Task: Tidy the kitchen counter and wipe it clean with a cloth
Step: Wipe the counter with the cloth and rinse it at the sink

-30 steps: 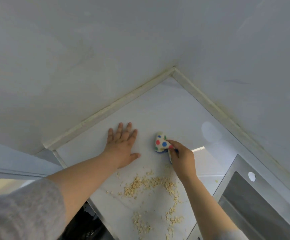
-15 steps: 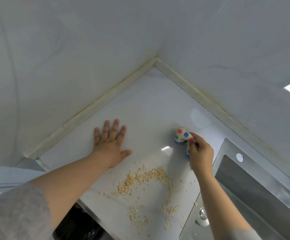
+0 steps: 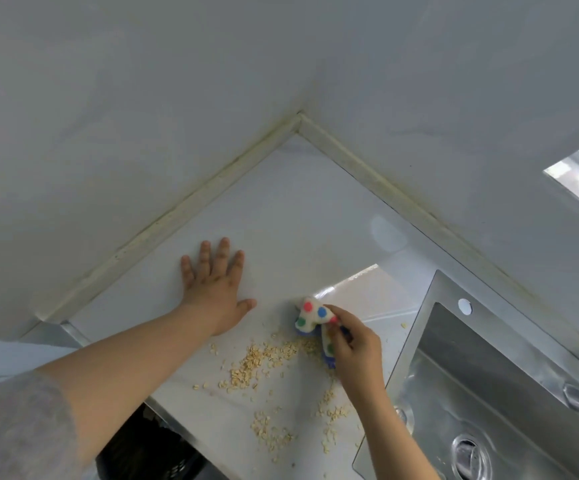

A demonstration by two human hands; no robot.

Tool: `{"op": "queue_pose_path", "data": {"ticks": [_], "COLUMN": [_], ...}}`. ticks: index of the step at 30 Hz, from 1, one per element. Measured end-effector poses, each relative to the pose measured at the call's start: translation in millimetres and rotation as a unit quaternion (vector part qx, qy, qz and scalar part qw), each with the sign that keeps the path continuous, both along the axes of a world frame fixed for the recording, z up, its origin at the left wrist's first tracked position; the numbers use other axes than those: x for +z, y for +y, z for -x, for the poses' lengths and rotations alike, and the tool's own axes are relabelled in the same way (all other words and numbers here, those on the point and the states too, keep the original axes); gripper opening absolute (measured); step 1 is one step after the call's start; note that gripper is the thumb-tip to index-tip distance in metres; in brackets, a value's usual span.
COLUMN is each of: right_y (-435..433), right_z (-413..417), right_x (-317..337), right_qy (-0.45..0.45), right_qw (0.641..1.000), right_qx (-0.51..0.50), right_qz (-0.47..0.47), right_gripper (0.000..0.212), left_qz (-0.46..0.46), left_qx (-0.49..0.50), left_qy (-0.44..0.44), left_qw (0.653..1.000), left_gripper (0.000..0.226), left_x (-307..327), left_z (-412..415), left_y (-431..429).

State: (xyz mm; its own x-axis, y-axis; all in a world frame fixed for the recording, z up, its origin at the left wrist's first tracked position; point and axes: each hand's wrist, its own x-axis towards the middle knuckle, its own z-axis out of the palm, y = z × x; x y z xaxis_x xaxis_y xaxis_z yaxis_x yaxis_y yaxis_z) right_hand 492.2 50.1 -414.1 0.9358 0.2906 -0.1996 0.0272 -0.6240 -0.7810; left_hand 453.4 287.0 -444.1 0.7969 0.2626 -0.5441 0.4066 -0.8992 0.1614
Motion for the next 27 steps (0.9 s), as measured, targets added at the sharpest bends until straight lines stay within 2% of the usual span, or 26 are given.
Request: {"op": "queue_pose_path", "data": {"ticks": [6,12,16,21,27], "right_y": [-34,-82,-88,-79,-68], "right_z": [-48,-90,-74,-18,44], "right_x": [26,0,-17,-26,-25], "right_qy": [-0.07,-0.055,-0.062,-0.063,-0.015], "right_qw": [0.992,0.976,0.977,0.981,0.989], "right_qx": [-0.105,-0.194,-0.185,-0.17,-0.131], "right_qz": [0.021,0.084,0.091,0.076,0.063], "right_gripper": [0.026,0.029,0.03,0.03,0.03], "left_qz": [0.036,0.026,0.005,0.005,0.019], "left_qx": [-0.062,-0.094,-0.093,-0.096,-0.114], "left_qy": [-0.027,-0.024,-0.042,-0.034,-0.028], "left_qw": [0.997,0.995,0.995,0.995,0.993], "left_gripper": [0.082,0.079,0.075,0.074,0.074], "left_x": [8,-2,-5,2,10], "left_z": [-21,-36,-37,-38,-28], "left_y": [-30,-51,-51,-50,-46]}}
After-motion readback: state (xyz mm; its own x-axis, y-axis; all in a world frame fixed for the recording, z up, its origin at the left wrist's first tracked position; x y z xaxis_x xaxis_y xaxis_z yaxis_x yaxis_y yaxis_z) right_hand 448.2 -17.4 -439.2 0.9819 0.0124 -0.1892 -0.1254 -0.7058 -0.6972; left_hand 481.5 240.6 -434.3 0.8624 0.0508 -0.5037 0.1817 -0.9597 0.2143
